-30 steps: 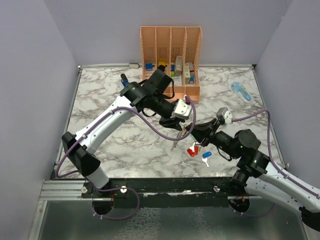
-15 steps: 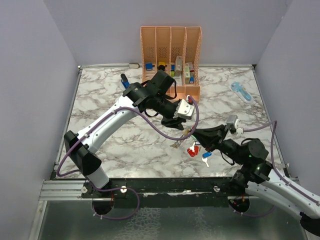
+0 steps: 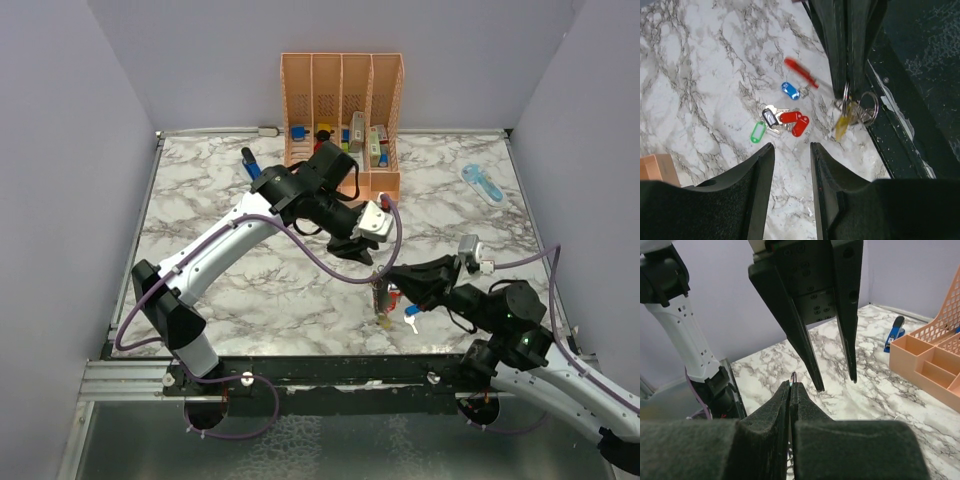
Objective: Put the keys on the keyring
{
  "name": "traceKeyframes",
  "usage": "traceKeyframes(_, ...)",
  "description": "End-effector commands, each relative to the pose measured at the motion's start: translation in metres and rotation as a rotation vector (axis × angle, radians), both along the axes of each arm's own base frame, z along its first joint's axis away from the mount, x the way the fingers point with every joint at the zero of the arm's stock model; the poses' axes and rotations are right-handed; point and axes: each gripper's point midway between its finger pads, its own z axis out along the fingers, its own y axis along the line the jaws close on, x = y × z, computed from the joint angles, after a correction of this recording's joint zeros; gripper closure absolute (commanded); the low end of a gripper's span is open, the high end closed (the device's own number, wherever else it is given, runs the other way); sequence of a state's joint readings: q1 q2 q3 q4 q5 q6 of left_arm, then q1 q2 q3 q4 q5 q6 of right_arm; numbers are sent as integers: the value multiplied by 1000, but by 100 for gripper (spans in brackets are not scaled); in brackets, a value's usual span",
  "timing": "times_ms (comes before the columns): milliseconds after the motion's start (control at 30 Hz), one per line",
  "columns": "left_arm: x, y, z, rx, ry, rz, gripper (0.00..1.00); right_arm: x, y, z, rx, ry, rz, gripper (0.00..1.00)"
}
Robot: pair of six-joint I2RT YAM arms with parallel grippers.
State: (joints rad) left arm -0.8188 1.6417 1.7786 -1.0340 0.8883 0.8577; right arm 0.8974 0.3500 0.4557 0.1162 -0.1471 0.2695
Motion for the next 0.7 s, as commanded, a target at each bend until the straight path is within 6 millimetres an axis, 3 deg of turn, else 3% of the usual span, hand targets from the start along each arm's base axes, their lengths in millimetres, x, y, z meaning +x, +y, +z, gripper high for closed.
traceKeyframes(0,-15,-8,18,-36,21,-54,62,-8,4,17,39,-33,49,98)
traceKeyframes(333,-46,2,0,26,82,-146,62,-4,4,19,64,-44,30,98)
traceKeyframes(667,-58,8,6,23,116,-161,62,1,7,17,59,-38,22,98)
